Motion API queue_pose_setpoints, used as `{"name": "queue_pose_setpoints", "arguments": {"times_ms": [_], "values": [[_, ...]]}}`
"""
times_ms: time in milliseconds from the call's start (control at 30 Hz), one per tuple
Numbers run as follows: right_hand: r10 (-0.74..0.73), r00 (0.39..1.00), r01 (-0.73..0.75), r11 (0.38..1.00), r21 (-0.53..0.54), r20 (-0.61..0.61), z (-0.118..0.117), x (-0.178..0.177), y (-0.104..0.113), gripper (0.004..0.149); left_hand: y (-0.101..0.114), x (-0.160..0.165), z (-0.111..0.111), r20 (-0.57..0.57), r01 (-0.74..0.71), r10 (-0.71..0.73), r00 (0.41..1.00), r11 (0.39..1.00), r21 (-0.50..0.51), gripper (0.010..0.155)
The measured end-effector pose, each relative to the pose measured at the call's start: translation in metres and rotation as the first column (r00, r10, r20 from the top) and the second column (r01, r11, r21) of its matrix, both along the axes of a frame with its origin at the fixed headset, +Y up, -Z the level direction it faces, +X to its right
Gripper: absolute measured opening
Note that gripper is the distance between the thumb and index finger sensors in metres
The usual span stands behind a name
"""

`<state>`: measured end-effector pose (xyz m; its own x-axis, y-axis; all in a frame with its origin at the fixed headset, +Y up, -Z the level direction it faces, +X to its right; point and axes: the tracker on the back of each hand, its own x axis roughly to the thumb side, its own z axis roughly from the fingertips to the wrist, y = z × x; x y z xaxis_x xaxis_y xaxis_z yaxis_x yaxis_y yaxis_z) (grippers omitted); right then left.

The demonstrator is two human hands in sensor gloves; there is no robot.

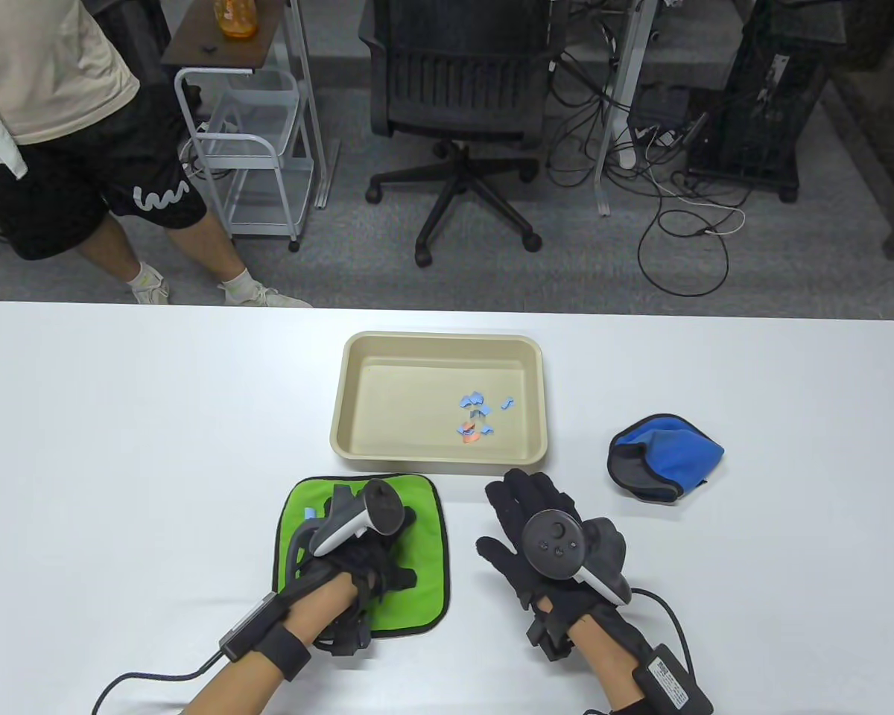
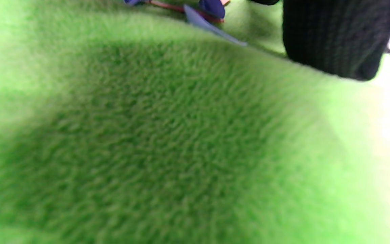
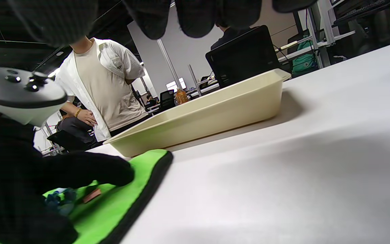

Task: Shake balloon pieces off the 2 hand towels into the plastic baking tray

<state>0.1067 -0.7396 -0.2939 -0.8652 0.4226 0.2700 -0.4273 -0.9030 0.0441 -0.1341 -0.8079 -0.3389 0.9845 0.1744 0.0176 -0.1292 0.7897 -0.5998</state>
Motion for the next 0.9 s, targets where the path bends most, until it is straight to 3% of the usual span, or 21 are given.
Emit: {"name": "queue_pose_setpoints", "arguments": {"times_ms": [367, 700, 900], "values": [[-0.004, 1.000, 0.004, 1.000, 0.016, 0.010, 0.000, 0.006, 0.003, 0.073, 0.000, 0.058, 0.007, 0.089, 0.001, -0.001, 0.996, 1.000, 0.003, 0.088], [0.003, 1.000, -0.003, 1.000, 0.012, 0.009, 0.000, 0.006, 0.003, 0.073, 0.001, 0.060, 0.007, 0.079, -0.001, -0.002, 0.997, 1.000, 0.026, 0.087], [0.004, 1.000, -0.005, 1.000, 0.009, 0.011, 0.000, 0.006, 0.003, 0.073, 0.024, 0.047, 0.012, 0.046, -0.100, 0.098, 0.994, 0.994, 0.047, 0.085]]}}
